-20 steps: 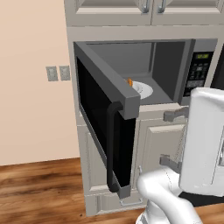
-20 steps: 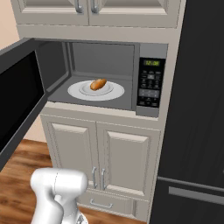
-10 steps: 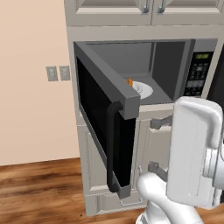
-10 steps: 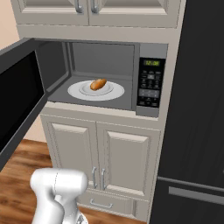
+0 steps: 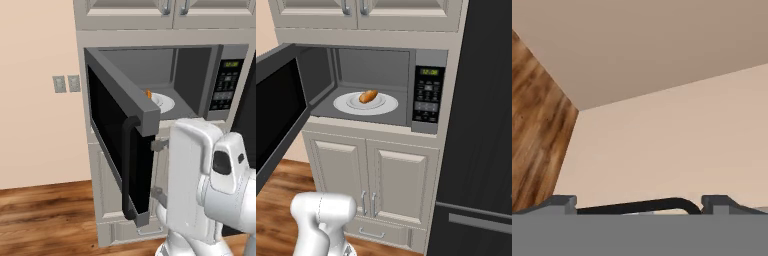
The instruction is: Pick the hotdog bun from the counter and place it in the microwave. Then turn on the microwave.
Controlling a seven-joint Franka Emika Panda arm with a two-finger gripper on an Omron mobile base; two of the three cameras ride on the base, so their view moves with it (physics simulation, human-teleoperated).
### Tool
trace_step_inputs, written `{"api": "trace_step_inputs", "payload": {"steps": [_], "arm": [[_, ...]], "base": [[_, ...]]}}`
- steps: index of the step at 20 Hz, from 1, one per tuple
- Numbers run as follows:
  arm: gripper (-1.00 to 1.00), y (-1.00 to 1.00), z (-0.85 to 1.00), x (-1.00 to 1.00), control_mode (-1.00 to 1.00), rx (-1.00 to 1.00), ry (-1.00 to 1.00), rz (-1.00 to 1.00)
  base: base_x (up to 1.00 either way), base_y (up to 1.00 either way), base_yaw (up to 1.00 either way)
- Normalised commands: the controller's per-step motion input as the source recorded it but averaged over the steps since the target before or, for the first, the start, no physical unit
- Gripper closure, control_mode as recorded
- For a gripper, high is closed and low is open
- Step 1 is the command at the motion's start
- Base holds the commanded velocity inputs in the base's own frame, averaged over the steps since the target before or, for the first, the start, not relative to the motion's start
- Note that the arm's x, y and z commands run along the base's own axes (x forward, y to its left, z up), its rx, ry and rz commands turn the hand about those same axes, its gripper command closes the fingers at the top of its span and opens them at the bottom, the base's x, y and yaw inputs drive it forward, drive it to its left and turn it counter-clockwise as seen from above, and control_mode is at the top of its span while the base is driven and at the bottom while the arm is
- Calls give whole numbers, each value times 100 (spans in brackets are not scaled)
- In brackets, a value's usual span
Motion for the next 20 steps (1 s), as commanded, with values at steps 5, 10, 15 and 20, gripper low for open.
{"api": "trace_step_inputs", "payload": {"steps": [5, 10, 15, 20], "arm": [[-100, 31, -37, 26, -100, 0, 0, -15], [-100, 28, -31, 23, -100, 0, 0, -15], [-100, 25, -20, 21, -100, 0, 0, -8], [-100, 11, -16, 18, -100, 0, 0, -5]], "base": [[0, 0, 0], [0, 0, 0], [0, 0, 0], [0, 0, 0]]}}
